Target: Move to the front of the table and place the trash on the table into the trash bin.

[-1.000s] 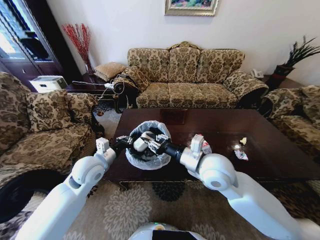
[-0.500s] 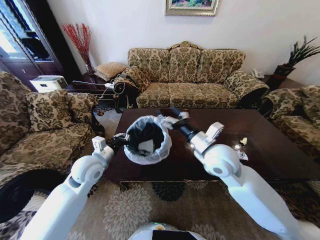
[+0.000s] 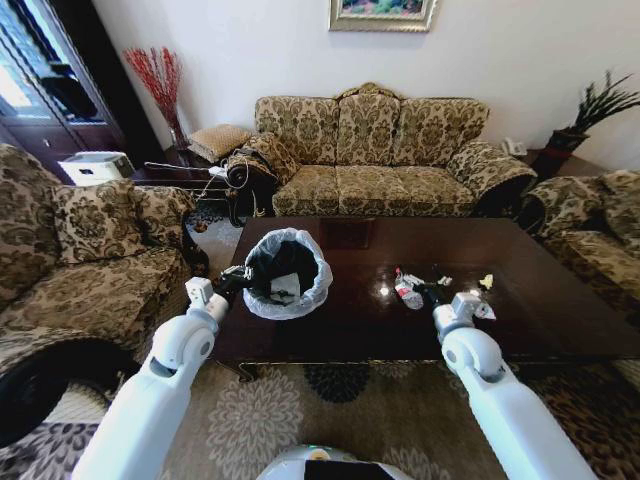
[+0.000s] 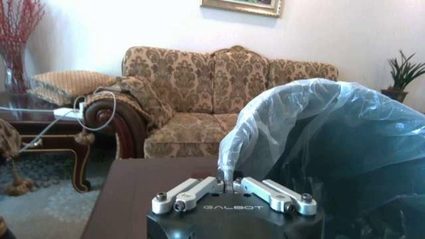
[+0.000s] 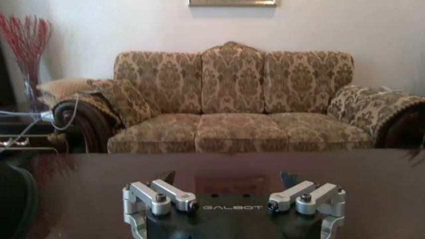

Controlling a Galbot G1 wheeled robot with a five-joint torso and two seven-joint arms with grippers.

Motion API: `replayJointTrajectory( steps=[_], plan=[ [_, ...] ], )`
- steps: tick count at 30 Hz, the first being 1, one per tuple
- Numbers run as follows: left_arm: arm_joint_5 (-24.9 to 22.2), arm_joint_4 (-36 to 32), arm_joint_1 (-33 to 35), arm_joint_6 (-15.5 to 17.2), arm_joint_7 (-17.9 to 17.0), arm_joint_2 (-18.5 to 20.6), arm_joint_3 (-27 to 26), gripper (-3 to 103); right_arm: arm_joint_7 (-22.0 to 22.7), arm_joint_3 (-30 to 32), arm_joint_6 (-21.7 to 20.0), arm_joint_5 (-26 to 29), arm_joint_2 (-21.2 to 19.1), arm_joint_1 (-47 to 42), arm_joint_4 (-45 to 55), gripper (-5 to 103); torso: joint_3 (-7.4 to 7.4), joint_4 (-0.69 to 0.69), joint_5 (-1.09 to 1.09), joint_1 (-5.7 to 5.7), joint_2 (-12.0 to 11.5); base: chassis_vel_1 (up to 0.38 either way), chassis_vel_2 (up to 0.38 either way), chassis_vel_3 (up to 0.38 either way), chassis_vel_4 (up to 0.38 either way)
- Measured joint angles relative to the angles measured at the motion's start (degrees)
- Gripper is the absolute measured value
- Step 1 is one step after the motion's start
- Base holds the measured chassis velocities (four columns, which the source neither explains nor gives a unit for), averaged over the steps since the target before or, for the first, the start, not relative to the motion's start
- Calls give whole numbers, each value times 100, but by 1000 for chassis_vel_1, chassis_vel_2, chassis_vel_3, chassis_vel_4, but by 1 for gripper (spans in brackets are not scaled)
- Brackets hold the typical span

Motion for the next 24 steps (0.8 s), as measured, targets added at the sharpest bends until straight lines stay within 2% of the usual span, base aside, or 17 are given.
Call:
replayJointTrajectory(
  steps=[9, 16, 24],
  plan=[
    [-8, -187, 166, 0, -6, -212, 51, 1, -17, -187, -97, -162, 135, 295, -355, 100, 0, 1, 0, 0, 0, -68, -60, 72, 71],
    [9, -289, 305, -93, -12, -291, 18, 1, -198, -486, -202, -181, 148, 683, -800, 100, 0, 0, -1, 1, 0, -218, -234, 226, 227],
    [136, -434, 386, -71, 3, -446, -17, 1, -801, -1159, 240, -593, 393, 1255, -2149, 100, 1, -3, 5, 2, 0, -221, -220, 203, 192]
  ],
)
